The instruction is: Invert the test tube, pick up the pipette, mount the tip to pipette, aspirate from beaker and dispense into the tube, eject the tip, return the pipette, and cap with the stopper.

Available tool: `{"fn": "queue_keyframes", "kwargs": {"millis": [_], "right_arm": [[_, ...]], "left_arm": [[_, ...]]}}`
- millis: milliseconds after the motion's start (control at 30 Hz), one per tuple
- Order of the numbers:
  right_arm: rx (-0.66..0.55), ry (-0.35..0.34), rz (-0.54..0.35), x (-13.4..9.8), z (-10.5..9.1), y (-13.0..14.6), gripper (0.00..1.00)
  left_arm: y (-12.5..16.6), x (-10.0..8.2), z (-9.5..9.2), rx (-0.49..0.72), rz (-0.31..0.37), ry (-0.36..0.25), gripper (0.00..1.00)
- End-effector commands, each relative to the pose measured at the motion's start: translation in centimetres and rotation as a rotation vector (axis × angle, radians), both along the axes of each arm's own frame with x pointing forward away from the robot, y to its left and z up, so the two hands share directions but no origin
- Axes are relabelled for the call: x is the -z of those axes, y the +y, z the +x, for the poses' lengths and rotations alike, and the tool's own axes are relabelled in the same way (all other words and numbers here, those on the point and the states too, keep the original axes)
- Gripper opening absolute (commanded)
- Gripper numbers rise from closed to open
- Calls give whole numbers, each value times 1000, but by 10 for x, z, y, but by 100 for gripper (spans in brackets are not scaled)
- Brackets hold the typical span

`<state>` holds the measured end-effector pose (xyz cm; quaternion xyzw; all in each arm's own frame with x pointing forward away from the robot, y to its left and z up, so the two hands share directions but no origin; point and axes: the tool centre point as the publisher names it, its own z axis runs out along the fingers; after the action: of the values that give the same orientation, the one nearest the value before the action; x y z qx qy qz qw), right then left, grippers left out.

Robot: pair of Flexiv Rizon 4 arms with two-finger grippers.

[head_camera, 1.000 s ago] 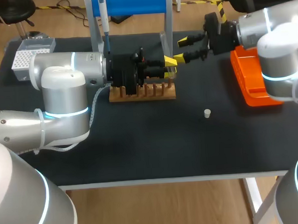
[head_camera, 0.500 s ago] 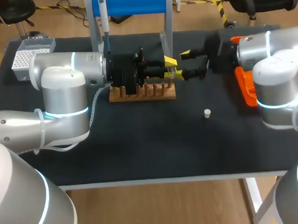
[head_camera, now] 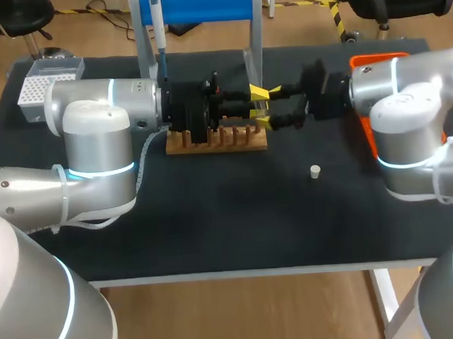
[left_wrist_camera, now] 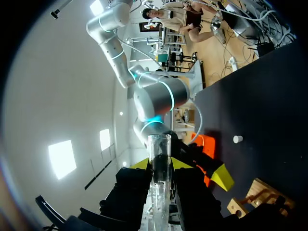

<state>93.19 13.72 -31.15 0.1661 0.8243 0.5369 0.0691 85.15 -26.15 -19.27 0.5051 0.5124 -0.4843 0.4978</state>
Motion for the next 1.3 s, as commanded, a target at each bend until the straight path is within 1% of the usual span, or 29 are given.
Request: {"fn": "queue_keyframes", "kwargs": {"millis": [33,333,400,467,533,600,633,700,800,867,967,1000,1033,1067,1300], "right_arm": [[1,9,2,2,3,0,100],[1,9,2,2,3,0,100],[1,9,2,2,3,0,100],[1,9,2,2,3,0,100],[1,9,2,2,3,0,100],[1,9,2,2,3,0,100],[1,9,2,2,3,0,100],[1,9,2,2,3,0,100],[1,9,2,2,3,0,100],[1,9,2,2,3,0,100],[1,9,2,2,3,0,100],[1,9,2,2,3,0,100],[1,9,2,2,3,0,100],[1,9,2,2,3,0,100],[1,9,2,2,3,0,100]], "left_arm": [[-1,0,1,1,0,-2,0],[-1,0,1,1,0,-2,0],[0,1,-4,-12,22,67,0],[3,1,-6,-57,57,177,0],[11,-1,-4,-103,40,291,0],[18,-6,-1,-123,43,366,0],[21,-7,1,-133,46,419,0],[26,-8,6,-148,26,539,0],[30,-7,11,-148,12,652,0],[31,-6,13,-132,-2,700,0],[32,-5,15,-109,-52,777,0],[32,-5,16,-105,-52,801,0],[32,-6,17,-111,-43,811,0],[34,-9,18,-129,-37,800,0],[34,-9,18,-129,-37,800,0]]}}
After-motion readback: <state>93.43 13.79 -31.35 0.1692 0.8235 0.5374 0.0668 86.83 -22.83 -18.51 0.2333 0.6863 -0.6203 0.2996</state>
